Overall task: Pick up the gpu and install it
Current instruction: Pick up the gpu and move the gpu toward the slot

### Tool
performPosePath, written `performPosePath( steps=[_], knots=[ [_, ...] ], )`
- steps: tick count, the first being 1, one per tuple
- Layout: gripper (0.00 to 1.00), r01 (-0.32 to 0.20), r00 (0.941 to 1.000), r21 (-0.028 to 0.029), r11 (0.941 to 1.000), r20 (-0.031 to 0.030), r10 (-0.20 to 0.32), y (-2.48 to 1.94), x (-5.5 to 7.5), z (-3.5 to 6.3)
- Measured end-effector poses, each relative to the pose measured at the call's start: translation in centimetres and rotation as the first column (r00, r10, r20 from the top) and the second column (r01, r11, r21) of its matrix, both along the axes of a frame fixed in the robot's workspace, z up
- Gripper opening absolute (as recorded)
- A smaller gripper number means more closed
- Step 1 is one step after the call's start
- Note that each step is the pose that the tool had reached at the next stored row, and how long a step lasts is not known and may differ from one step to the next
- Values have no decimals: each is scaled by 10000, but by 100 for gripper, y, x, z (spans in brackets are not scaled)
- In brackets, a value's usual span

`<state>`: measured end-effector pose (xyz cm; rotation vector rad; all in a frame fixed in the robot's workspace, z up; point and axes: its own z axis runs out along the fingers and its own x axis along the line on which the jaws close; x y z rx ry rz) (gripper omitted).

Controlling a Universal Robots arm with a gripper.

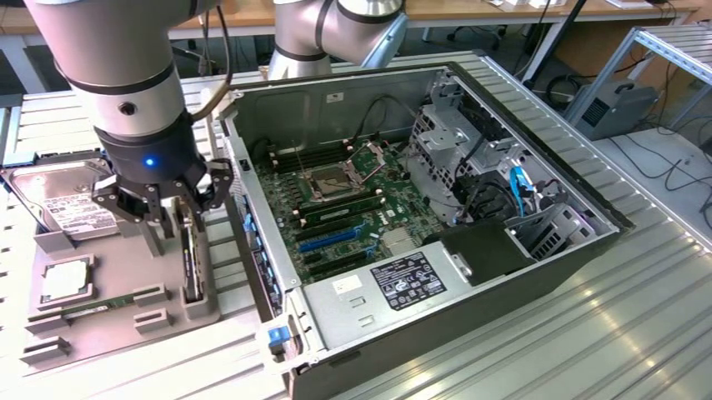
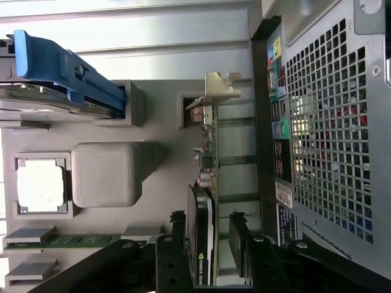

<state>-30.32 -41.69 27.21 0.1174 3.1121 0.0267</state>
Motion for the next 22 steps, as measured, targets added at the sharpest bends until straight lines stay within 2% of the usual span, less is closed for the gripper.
performPosePath(
  steps=[7,22],
  knots=[
    [42,0,10000,-11,10000,0,0,-15,0,-48],
    [42,0,10000,-20,10000,0,0,-16,0,-140]
  ],
)
